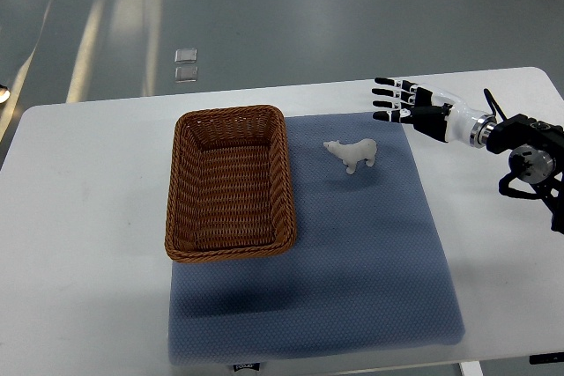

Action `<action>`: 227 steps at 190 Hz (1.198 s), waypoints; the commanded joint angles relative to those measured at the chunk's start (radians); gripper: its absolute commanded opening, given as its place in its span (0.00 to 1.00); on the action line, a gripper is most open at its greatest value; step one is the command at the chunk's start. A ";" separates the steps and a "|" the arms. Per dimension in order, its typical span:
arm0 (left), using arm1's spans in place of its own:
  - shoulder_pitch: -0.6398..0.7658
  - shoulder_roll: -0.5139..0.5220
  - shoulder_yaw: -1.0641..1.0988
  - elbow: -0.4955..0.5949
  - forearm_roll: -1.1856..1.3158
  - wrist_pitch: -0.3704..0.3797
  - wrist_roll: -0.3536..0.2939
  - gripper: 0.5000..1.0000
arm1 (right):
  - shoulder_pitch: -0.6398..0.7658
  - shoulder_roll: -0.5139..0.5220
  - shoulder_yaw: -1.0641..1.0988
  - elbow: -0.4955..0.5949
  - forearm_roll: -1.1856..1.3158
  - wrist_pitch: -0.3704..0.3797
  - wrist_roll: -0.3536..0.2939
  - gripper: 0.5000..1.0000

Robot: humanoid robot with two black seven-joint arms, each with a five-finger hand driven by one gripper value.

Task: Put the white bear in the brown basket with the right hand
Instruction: 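Reach the right hand over the white bear figurine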

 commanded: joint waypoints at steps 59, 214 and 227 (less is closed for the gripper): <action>0.000 0.000 0.000 0.000 0.000 0.000 0.000 1.00 | 0.039 -0.044 -0.004 0.109 -0.399 -0.001 0.064 0.86; 0.000 0.000 0.000 0.000 0.000 -0.001 0.000 1.00 | 0.171 -0.025 -0.274 0.169 -0.753 -0.157 0.101 0.86; 0.000 0.000 0.000 0.000 0.000 0.000 0.000 1.00 | 0.171 -0.024 -0.288 0.167 -0.764 -0.170 0.101 0.85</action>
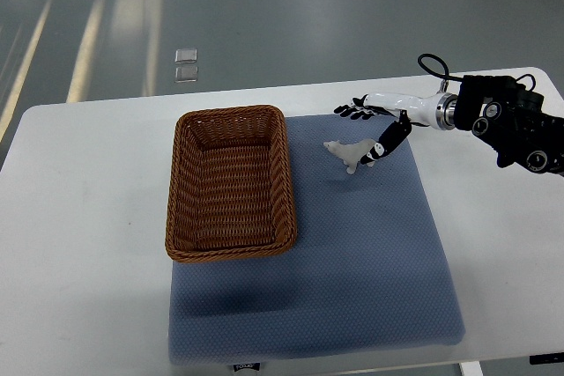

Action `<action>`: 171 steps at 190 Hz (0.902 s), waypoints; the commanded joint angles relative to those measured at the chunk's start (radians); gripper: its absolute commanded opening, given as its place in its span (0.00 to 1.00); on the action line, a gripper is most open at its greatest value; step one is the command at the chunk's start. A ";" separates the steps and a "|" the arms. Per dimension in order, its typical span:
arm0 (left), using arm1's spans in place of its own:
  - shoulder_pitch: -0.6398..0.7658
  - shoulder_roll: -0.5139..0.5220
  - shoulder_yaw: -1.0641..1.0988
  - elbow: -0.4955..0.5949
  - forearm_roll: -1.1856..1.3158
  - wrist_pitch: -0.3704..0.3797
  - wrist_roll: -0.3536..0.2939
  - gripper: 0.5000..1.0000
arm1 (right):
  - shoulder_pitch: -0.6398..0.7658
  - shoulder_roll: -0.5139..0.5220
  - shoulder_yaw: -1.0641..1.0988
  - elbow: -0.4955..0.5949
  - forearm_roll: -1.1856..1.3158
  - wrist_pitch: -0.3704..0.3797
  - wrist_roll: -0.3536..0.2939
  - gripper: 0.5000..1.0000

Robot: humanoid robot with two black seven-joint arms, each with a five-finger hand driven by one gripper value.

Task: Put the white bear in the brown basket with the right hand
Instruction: 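Reach the right hand over the white bear figurine, then close the right hand fingers around the white bear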

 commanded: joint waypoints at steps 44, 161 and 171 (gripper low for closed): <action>0.001 0.000 0.000 0.000 0.000 0.000 0.001 1.00 | 0.007 0.004 -0.154 -0.002 -0.077 -0.132 0.014 0.84; 0.000 0.000 0.000 0.000 0.000 0.000 0.000 1.00 | 0.008 0.044 -0.160 -0.022 -0.078 -0.155 0.022 0.51; 0.000 0.000 0.000 0.000 0.000 0.000 0.000 1.00 | 0.007 0.044 -0.162 -0.022 -0.078 -0.153 0.022 0.45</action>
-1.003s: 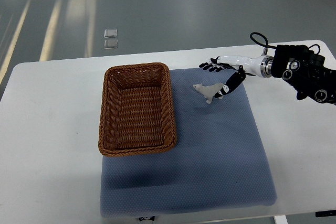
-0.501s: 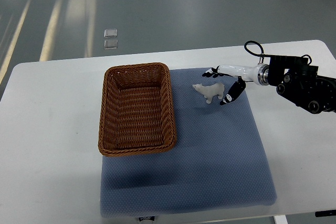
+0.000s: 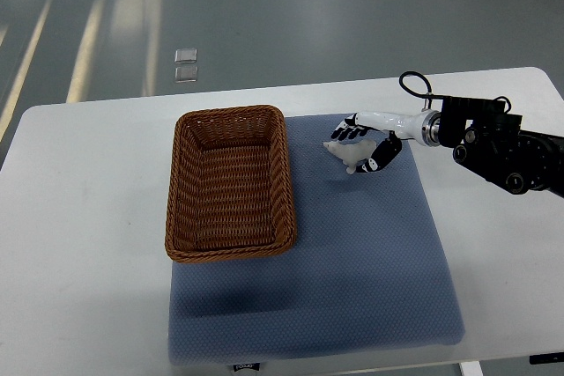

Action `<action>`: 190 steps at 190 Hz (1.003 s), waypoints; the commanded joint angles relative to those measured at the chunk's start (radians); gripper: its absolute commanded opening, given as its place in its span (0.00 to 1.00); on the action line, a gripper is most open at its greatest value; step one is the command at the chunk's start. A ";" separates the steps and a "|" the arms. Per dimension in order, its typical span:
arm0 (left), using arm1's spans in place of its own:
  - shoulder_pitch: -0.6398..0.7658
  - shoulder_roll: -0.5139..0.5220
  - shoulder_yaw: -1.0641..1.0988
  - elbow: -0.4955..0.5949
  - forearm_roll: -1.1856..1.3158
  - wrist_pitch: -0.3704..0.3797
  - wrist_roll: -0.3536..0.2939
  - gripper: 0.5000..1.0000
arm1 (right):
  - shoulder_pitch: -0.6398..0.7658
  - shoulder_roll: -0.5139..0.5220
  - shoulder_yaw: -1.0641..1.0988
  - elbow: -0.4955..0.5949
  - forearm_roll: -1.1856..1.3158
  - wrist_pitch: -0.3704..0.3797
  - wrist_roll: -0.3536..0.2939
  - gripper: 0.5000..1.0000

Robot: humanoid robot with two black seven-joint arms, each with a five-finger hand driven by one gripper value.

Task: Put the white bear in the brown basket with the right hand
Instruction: 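Close the right hand fingers around the white bear, then lift the bear and carry it over the brown basket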

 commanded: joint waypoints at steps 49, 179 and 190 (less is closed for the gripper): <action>0.001 0.000 0.000 0.000 0.000 -0.001 0.000 1.00 | 0.003 0.001 -0.002 -0.006 0.000 0.005 0.000 0.23; 0.000 0.000 0.000 0.000 0.000 -0.001 0.000 1.00 | 0.092 0.007 0.018 0.008 0.021 -0.004 0.135 0.00; 0.000 0.000 0.000 0.000 0.000 0.000 0.000 1.00 | 0.098 0.013 0.018 0.008 0.021 -0.009 0.147 0.00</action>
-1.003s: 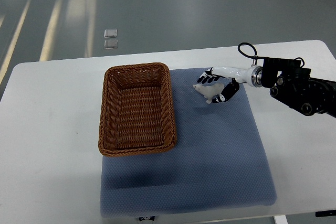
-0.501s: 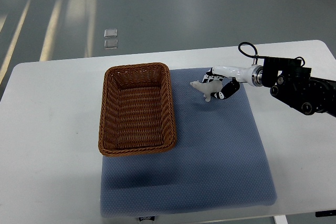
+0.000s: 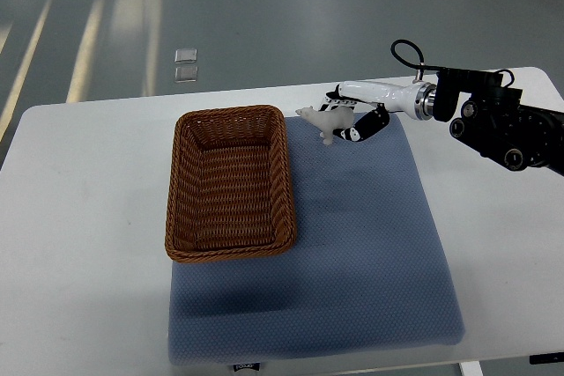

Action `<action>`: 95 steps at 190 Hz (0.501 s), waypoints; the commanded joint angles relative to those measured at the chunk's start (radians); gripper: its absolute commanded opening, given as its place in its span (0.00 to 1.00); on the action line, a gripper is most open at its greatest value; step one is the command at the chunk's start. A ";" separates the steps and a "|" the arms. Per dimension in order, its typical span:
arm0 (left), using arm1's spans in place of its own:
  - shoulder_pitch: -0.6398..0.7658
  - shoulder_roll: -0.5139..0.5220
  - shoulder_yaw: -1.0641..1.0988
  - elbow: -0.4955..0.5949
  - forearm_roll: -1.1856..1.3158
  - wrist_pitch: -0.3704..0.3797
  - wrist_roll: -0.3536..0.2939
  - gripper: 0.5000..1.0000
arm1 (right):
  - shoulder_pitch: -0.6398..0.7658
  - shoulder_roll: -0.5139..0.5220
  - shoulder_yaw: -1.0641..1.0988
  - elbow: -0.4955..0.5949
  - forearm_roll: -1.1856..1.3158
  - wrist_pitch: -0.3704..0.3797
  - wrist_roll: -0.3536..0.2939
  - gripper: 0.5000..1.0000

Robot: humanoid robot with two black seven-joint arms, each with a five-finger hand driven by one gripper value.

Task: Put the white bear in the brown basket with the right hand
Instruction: 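Lift the bear and carry it over the brown basket, then lower the bear into the basket and open the right hand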

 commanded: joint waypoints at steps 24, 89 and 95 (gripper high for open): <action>0.000 0.000 0.000 0.000 0.000 -0.001 0.000 1.00 | 0.037 0.038 0.005 0.000 0.001 -0.030 0.050 0.00; 0.001 0.000 0.000 0.000 0.000 -0.001 0.000 1.00 | 0.086 0.200 0.000 0.000 -0.004 -0.033 0.084 0.00; 0.000 0.000 0.000 0.000 0.000 0.000 0.000 1.00 | 0.086 0.219 -0.009 0.000 -0.005 -0.034 0.084 0.00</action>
